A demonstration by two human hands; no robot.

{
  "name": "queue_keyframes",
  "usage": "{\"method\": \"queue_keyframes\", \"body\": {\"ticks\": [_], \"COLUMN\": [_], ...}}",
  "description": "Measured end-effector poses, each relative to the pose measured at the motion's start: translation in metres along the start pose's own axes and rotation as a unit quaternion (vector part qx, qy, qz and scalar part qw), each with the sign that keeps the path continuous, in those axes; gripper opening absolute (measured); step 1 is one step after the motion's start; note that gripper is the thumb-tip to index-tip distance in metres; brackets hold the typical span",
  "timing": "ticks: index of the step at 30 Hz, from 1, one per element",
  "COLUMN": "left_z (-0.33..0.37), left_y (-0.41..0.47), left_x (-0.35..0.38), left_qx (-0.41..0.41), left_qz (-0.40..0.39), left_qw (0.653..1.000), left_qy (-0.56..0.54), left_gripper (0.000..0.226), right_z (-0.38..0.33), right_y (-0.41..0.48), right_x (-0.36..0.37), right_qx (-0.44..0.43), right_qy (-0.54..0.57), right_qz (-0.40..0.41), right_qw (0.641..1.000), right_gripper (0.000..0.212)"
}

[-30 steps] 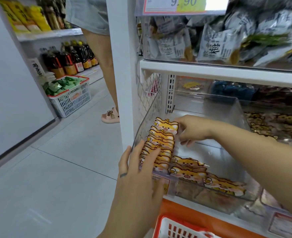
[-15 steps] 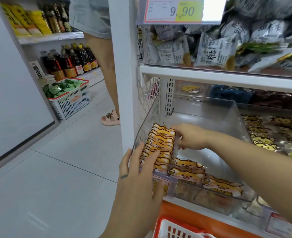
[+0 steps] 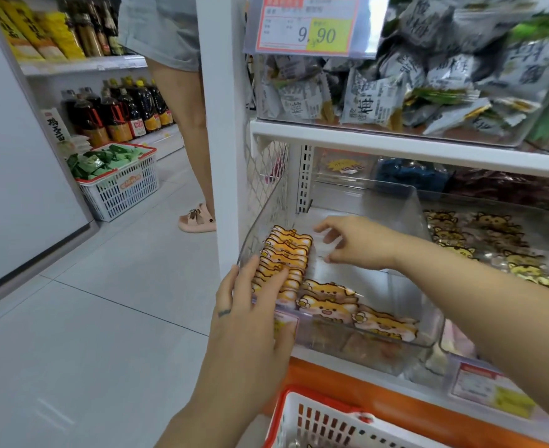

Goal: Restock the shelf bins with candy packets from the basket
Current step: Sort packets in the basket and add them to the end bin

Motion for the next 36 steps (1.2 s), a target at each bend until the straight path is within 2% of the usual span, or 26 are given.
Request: {"method": "queue_keyframes", "body": {"ticks": [3, 6, 8, 10, 13, 17, 23, 26, 28, 32, 34, 36], "left_z": [0.013, 0.042, 0.058, 0.066, 0.061, 0.03, -0.029, -0.05, -0.06, -0.069, -0.073, -0.077], "left_y": [-0.01, -0.031, -0.049, -0.069, -0.095, -0.123, -0.185, -0.205, -0.209, -0.208, -0.211, -0.216], "left_x": [-0.008, -0.012, 0.008, 0.037, 0.092, 0.159, 0.274, 0.309, 0.321, 0.336, 0.343, 0.351], "left_qx": [0.061, 0.176, 0.22, 0.232, 0.218, 0.178, 0.063, 0.03, 0.006, -0.007, -0.006, -0.003], "left_qz": [0.061, 0.11, 0.063, -0.008, -0.116, -0.223, -0.382, -0.393, -0.39, -0.391, -0.402, -0.414], "left_qw": [0.996, 0.977, 0.973, 0.973, 0.969, 0.956, 0.917, 0.91, 0.909, 0.905, 0.898, 0.89], "left_qy": [-0.031, -0.046, -0.031, -0.014, 0.028, 0.065, 0.093, 0.128, 0.15, 0.168, 0.178, 0.192], "left_gripper": [0.054, 0.041, 0.038, 0.034, 0.029, 0.03, 0.039, 0.056, 0.068, 0.071, 0.074, 0.083], "right_z": [-0.017, -0.038, -0.043, -0.032, 0.007, 0.07, 0.163, 0.185, 0.196, 0.196, 0.196, 0.201], "right_y": [-0.052, -0.13, -0.186, -0.231, -0.268, -0.286, -0.312, -0.322, -0.324, -0.317, -0.308, -0.301], "right_x": [-0.027, -0.042, -0.027, 0.006, 0.084, 0.186, 0.292, 0.336, 0.361, 0.384, 0.388, 0.389], "right_qx": [-0.019, -0.074, -0.106, -0.112, -0.038, 0.061, 0.168, 0.194, 0.222, 0.243, 0.241, 0.285], "right_qy": [0.005, 0.059, 0.125, 0.174, 0.197, 0.164, 0.111, 0.086, 0.104, 0.077, 0.05, 0.064], "right_qz": [0.094, 0.215, 0.257, 0.263, 0.199, 0.079, -0.076, -0.164, -0.195, -0.194, -0.186, -0.161], "right_qw": [0.995, 0.972, 0.952, 0.942, 0.959, 0.981, 0.976, 0.963, 0.95, 0.947, 0.951, 0.943], "right_gripper": [0.047, 0.029, 0.018, 0.013, 0.025, 0.003, 0.027, 0.012, 0.032, 0.058, 0.054, 0.057]}}
Point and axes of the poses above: each hand's wrist, its own y-axis towards the middle knuckle, its own x-axis out of the palm, z = x × y, the point moved 9 cm from there along y, towards the middle knuckle, and after that the axes turned 4 degrees about -y, right-handed, at the moved point
